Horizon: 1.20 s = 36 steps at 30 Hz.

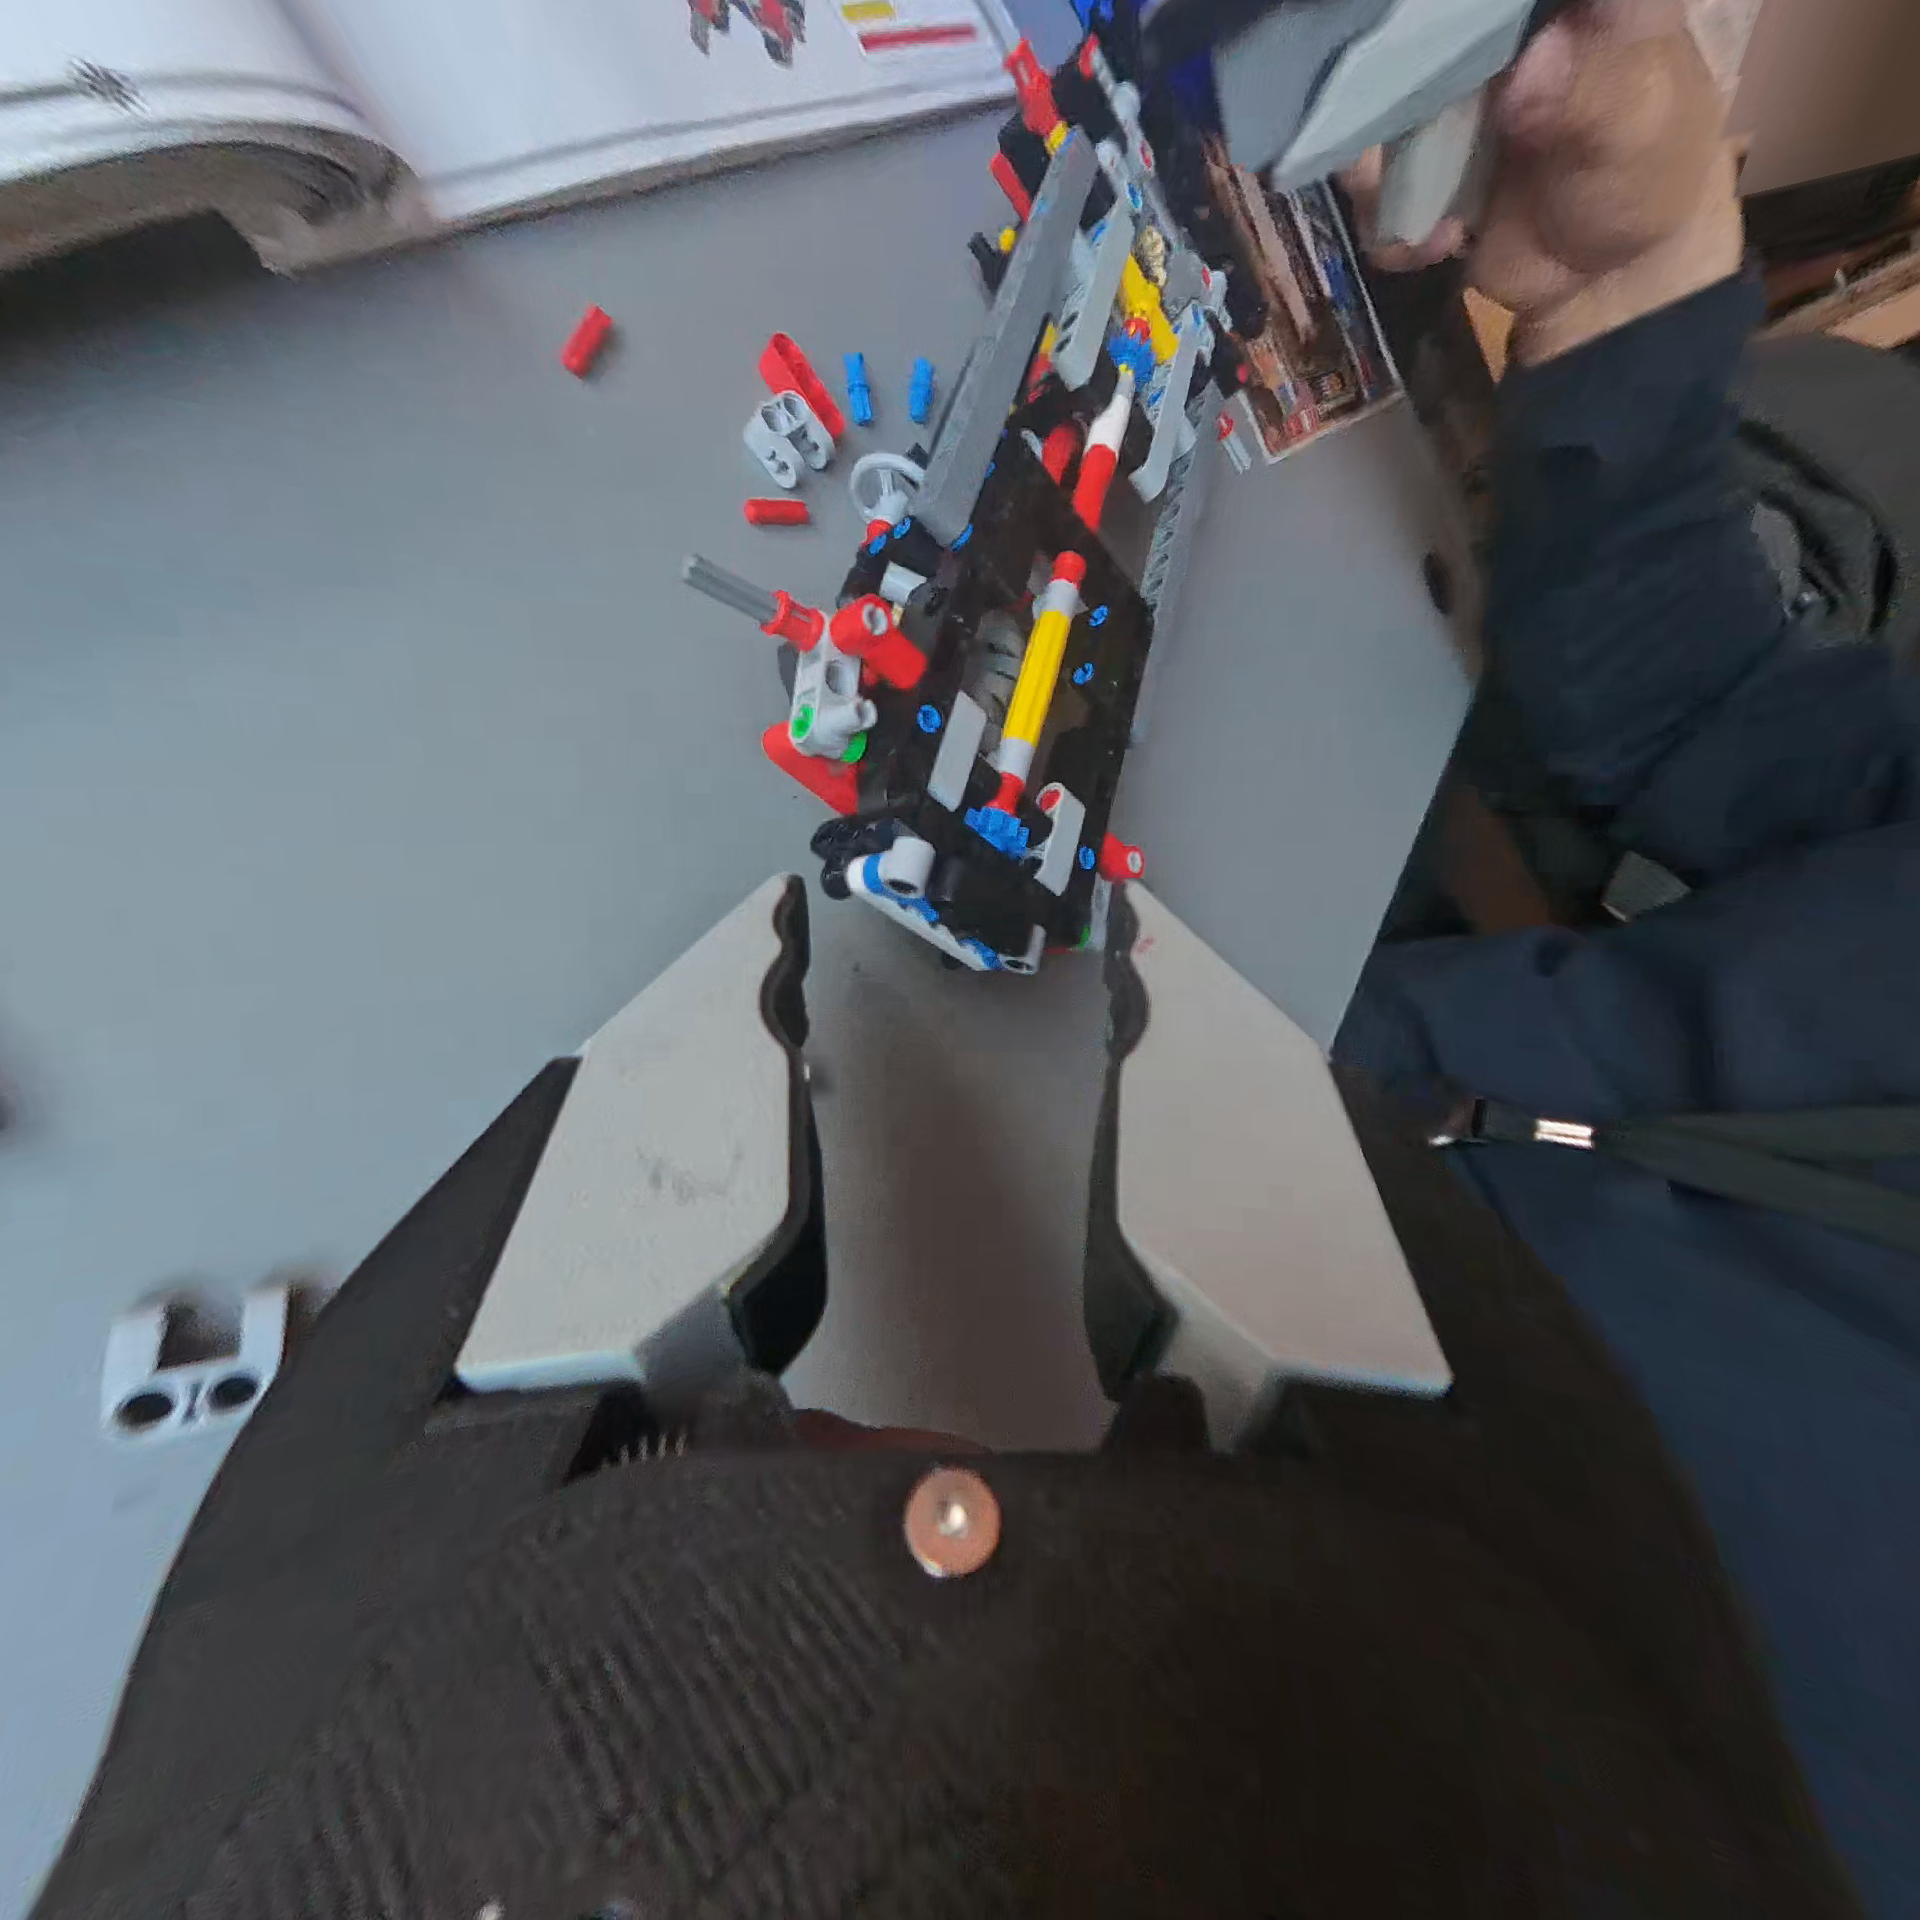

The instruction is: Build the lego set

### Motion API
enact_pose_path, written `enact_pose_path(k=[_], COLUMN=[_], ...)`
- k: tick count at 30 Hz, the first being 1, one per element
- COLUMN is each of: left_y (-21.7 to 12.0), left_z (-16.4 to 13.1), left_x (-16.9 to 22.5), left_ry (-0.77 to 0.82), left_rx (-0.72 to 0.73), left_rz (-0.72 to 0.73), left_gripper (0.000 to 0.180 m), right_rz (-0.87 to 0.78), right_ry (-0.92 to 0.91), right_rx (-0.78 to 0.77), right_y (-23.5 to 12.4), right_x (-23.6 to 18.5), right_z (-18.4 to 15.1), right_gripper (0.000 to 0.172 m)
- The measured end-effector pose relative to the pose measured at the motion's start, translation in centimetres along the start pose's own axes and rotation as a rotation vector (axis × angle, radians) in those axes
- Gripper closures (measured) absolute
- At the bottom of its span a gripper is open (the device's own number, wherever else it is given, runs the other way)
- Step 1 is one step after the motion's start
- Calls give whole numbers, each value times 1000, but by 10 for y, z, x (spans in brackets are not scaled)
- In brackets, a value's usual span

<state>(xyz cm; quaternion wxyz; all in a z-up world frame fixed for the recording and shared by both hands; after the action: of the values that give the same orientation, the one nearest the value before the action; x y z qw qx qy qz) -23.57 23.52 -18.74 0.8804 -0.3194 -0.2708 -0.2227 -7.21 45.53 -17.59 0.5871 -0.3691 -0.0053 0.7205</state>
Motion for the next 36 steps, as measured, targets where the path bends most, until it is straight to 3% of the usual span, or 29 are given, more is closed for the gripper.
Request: enact_pose_path(k=[1, 2, 4, 8, 10, 13, 14, 16, 19, 23, 27, 30, 33, 36], left_y=[6, 12, 19, 10, 3, -4, -2, 8, 17, 9, -14, -41, -79, -118], left_z=[-3, -6, -6, 1, 9, 9, 3, -18, -45, -57, -59, -56, -56, -69], left_x=[-1, -2, 3, 18, 28, 40, 43, 41, 36, 51, 58, 60, 49, 37], left_ry=[-9, -19, -6, 372, 691, 1482, 1644, 1769, 1797, 1752, 1461, 1297, 1144, 1049], left_rx=[-25, -40, -34, 30, 111, 239, 255, 212, 115, 62, 43, 103, 117, 106], left_rz=[-22, -29, -42, 111, 230, 538, 609, 582, 496, 387, 294, 303, 369, 466], left_gripper=[129, 132, 133, 134, 134, 134, 136, 141, 141, 137, 135, 135, 134, 137], right_rz=[48, 121, 167, 151, 109, -57, -160, -351, -366, -425, -443, -450, -450, -385], right_ry=[42, 73, 110, -156, -379, -845, -992, -1172, -1307, -1446, -1490, -1523, -1445, -1182], right_rx=[-51, -105, -157, -46, 62, 307, 329, 231, 46, -57, -153, -200, -307, -259], right_y=[8, 15, 24, 11, 2, -15, -18, -20, -16, -32, -58, -72, -88, -103], right_x=[2, -1, -1, -13, -23, -46, -50, -46, -46, -57, -63, -66, -66, -71], right_z=[-3, -9, -14, -12, -12, -15, -20, -41, -84, -104, -118, -118, -113, -111], right_gripper=[109, 128, 123, 126, 128, 135, 135, 135, 119, 119, 114, 117, 117, 119])
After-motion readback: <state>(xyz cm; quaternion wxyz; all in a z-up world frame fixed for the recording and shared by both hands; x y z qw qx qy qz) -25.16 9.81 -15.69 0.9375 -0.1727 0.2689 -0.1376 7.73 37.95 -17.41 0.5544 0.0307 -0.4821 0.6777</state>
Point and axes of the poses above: each gripper's, where its closed fingertips meet, y out along the fingers, z out of its top, x = y × z across the jaws, the point moved 4 cm from there along -y, back along the fingers, and after that the axes turned 13 degrees about x, right-handed, at the moved point
